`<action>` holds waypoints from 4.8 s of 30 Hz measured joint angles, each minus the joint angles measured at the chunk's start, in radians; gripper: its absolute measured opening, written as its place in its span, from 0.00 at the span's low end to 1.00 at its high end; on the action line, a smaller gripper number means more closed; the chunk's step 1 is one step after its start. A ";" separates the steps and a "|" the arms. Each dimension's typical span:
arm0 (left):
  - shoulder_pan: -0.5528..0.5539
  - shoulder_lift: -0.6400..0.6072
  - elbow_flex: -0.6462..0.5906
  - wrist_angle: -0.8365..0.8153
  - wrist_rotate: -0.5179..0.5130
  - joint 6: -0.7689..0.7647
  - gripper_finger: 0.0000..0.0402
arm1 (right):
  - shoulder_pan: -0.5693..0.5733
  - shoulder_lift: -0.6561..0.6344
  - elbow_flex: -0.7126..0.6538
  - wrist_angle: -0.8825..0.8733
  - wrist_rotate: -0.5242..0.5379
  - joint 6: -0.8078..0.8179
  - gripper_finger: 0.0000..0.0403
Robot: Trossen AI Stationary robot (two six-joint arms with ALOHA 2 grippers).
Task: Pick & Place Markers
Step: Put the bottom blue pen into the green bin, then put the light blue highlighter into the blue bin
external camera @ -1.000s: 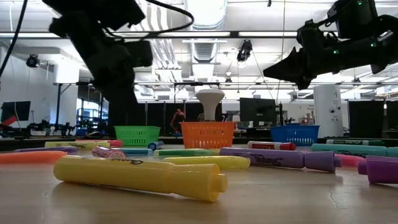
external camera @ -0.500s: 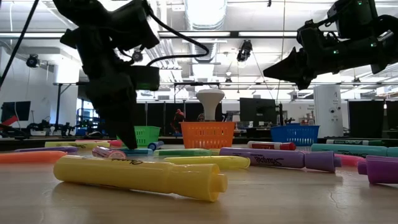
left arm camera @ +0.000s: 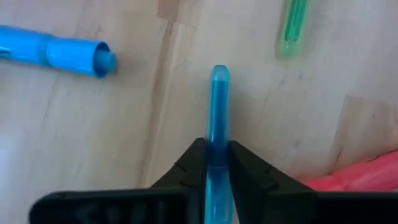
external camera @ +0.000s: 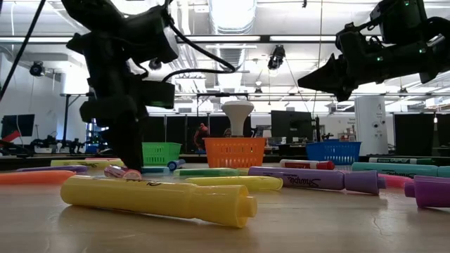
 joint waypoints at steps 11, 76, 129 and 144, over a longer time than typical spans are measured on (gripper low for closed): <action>0.247 -0.256 0.036 -0.186 -0.200 0.005 0.09 | 0.000 0.000 0.000 -0.002 0.000 0.000 0.08; 0.559 -0.635 -0.536 0.960 0.100 0.171 0.00 | -0.001 0.000 0.000 -0.002 0.018 0.017 0.08; 0.559 -0.636 -0.834 1.317 0.217 0.248 0.00 | 0.483 0.000 0.269 -0.929 0.393 0.478 0.13; 0.559 -0.635 -0.834 1.304 0.195 0.259 0.00 | 0.430 0.000 0.255 -0.964 0.443 0.541 0.38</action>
